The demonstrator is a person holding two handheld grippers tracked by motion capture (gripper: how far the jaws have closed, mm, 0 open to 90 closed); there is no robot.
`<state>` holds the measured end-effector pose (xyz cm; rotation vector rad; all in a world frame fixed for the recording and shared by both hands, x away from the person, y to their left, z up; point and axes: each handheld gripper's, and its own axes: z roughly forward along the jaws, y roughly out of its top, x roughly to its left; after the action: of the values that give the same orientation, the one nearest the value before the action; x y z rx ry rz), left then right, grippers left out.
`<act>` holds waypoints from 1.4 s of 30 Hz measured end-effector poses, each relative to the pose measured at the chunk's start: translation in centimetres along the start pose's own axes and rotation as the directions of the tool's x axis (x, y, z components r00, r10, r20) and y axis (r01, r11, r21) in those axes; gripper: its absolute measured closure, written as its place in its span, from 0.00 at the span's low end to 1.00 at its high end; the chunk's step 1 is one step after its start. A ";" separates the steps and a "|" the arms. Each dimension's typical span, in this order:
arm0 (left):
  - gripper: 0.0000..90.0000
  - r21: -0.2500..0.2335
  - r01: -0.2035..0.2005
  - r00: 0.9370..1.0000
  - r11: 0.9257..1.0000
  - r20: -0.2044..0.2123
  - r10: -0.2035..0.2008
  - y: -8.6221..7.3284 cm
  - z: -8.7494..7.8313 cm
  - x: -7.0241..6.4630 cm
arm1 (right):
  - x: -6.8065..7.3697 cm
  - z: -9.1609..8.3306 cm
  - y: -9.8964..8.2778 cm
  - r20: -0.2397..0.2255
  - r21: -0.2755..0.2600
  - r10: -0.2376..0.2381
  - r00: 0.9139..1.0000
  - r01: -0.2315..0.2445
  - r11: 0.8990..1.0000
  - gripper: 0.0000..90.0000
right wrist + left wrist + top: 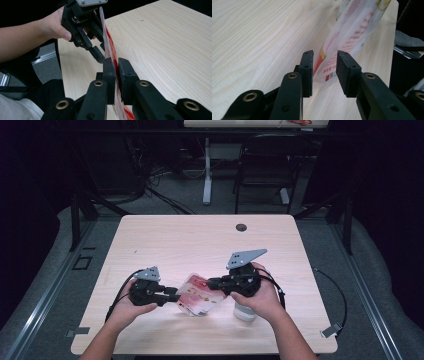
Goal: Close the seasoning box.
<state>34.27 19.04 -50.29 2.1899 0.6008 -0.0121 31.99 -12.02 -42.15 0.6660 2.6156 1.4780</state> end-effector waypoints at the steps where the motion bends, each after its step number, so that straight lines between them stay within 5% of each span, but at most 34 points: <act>1: 0.74 0.000 0.000 1.000 1.000 0.000 0.000 0.0 0.0 0.0 | 0.1 0.1 0.0 0.001 -0.002 0.000 1.000 0.000 1.000 0.94; 27: 0.86 -0.013 -0.043 0.998 0.999 -0.035 0.042 0.5 -0.9 -0.7 | 0.5 1.2 0.7 -0.015 -0.002 -0.003 1.000 0.003 1.000 0.90; 42: 0.85 -0.018 -0.036 0.999 0.999 -0.015 0.036 0.4 -1.1 -0.6 | 0.9 1.6 1.1 -0.027 -0.018 -0.001 1.000 0.001 1.000 0.85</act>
<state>33.68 19.42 -49.17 2.1843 0.5673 0.0279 31.97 -9.87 -41.92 0.6477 2.6190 1.5185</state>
